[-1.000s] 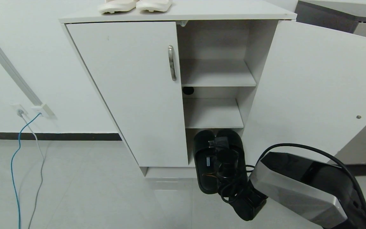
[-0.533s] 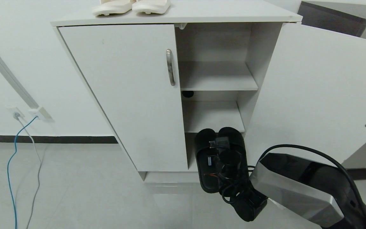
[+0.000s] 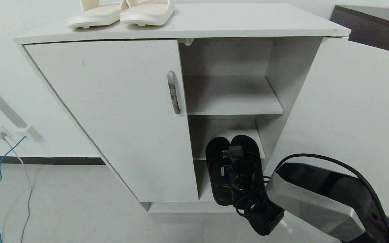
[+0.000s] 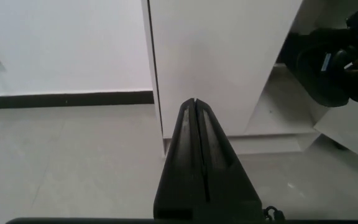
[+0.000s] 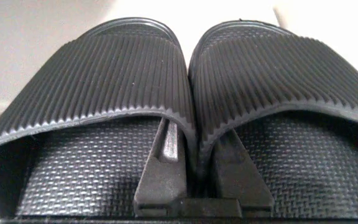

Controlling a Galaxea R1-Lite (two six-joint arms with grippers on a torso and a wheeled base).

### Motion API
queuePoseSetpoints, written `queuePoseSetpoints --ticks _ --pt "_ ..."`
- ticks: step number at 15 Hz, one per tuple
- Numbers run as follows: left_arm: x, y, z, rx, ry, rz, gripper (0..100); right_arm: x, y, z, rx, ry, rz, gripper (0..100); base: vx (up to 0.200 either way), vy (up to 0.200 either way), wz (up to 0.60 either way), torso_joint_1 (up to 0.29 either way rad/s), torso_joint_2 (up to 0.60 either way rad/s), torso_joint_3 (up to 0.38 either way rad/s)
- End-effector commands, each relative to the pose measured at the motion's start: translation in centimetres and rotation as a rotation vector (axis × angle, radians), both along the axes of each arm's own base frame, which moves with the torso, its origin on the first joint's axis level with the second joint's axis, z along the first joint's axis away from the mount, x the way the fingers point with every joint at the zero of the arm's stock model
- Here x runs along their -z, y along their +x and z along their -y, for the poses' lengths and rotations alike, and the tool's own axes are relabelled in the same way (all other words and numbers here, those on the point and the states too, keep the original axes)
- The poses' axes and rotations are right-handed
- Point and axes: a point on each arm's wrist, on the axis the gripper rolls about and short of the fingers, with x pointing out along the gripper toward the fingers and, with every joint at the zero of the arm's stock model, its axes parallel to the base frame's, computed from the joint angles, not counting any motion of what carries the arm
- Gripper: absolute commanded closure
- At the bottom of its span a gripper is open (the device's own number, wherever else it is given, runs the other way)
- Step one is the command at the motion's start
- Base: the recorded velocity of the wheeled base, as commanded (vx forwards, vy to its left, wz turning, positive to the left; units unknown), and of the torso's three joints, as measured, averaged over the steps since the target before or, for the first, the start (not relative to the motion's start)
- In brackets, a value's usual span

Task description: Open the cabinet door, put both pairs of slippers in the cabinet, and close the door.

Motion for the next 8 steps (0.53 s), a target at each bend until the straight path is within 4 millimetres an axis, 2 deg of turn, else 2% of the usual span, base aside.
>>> queuePoseSetpoints --ticks 1,5,8 --pt "0.0 0.0 0.0 -0.001 0.001 -0.001 100 -0.2 0.1 -0.2 -0.001 0.005 0.004 100 0.000 0.000 0.00 0.000 0.00 0.000" --pt "0.0 0.0 0.0 -0.002 0.000 -0.001 100 -1.5 3.0 -1.1 0.013 0.061 -0.051 100 0.000 0.000 0.00 0.000 0.00 0.000" --pt "0.0 0.0 0.0 -0.007 0.000 -0.001 100 -1.0 5.5 -1.1 0.038 0.059 -0.054 100 0.000 0.000 0.00 0.000 0.00 0.000"
